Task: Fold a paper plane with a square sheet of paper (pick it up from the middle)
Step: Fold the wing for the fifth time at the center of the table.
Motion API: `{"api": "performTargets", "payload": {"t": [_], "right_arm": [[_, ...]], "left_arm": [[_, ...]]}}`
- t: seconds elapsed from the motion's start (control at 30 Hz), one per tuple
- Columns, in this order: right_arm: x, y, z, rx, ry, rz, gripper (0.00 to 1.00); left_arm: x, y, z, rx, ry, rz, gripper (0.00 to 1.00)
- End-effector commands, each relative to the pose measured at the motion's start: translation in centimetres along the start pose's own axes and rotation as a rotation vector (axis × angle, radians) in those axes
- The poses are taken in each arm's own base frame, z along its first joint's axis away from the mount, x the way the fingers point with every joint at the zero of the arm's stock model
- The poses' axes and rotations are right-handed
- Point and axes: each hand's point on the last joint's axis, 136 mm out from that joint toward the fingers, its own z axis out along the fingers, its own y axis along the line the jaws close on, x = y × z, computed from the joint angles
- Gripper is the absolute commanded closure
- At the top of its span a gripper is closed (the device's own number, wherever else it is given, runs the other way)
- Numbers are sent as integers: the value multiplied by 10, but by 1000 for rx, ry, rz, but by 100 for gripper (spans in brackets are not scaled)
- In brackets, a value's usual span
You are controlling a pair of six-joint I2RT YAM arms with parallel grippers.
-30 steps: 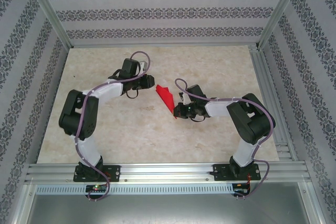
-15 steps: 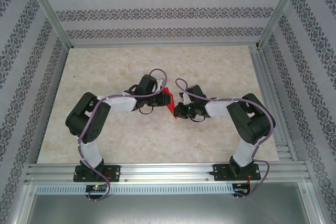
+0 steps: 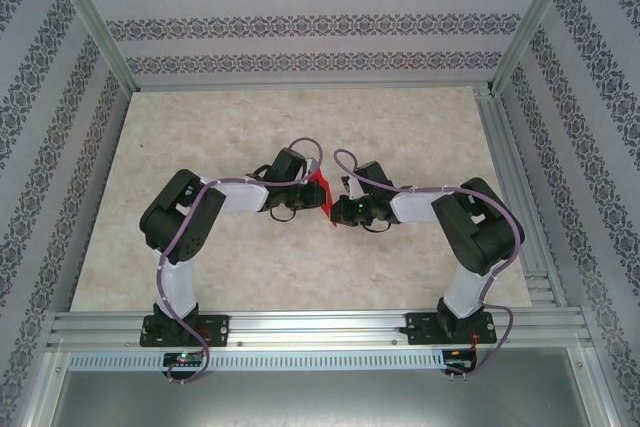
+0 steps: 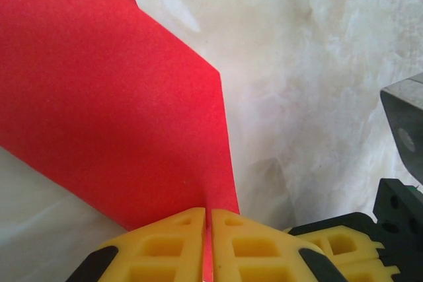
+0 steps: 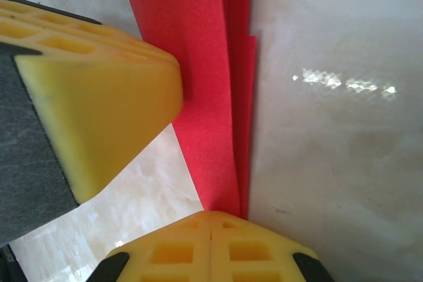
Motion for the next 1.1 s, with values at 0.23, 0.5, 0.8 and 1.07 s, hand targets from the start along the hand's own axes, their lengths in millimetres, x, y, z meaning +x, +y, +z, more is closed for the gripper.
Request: {"api": "performTargets", "payload": {"t": [0.23,0.5,0.8,1.07], "right_arm": [[87,-73,11,278,264,131,100],[94,-80,10,306,277,131,100],[95,-81,10,311,279,135,100],[98,-83,10,315,284,140,100]], "left_arm": [[-7,10,14,-59,3,-26,88],[-23,36,8,-109,-20,-52,87],[-58,69,0,-151,-60,-80,86],[-83,91,-2,-191,-80,-88,86]]}}
